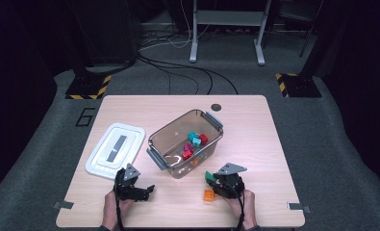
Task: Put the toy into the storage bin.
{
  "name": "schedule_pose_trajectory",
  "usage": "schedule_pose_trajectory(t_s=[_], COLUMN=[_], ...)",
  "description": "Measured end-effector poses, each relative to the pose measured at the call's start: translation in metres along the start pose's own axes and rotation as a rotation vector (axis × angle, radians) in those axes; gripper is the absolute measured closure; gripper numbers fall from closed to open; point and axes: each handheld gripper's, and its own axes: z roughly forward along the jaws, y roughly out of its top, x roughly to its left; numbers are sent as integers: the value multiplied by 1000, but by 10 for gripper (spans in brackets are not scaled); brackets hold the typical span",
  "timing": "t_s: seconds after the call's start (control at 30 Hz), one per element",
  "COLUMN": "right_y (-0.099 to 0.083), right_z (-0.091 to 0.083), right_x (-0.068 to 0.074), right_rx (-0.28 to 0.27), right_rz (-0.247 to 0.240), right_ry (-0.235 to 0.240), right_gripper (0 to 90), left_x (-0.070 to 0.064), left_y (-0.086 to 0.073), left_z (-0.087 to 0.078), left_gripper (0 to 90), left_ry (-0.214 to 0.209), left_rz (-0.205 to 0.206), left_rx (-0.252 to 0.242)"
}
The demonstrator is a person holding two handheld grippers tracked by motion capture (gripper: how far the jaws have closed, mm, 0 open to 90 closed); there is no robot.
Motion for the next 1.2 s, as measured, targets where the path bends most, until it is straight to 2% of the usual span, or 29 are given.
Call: schedule_pose_trajectory(t_s=[0.27, 0.7, 1.2], right_y=[2, 10, 22], right_z=[-5, -16, -33], right_x=[-3, -9, -15], right_rx=[-36, -65, -117], right_rz=[17, 29, 24], right_ry=[-22, -57, -95], right_gripper=[662, 667, 667], left_x=[0, 0, 0], left_y=[0, 0, 0], left_z=[0, 0, 0], left_gripper=[31, 31, 31], left_ry=[0, 0, 0], left_rz=[0, 3, 2], left_rx=[0, 1, 3])
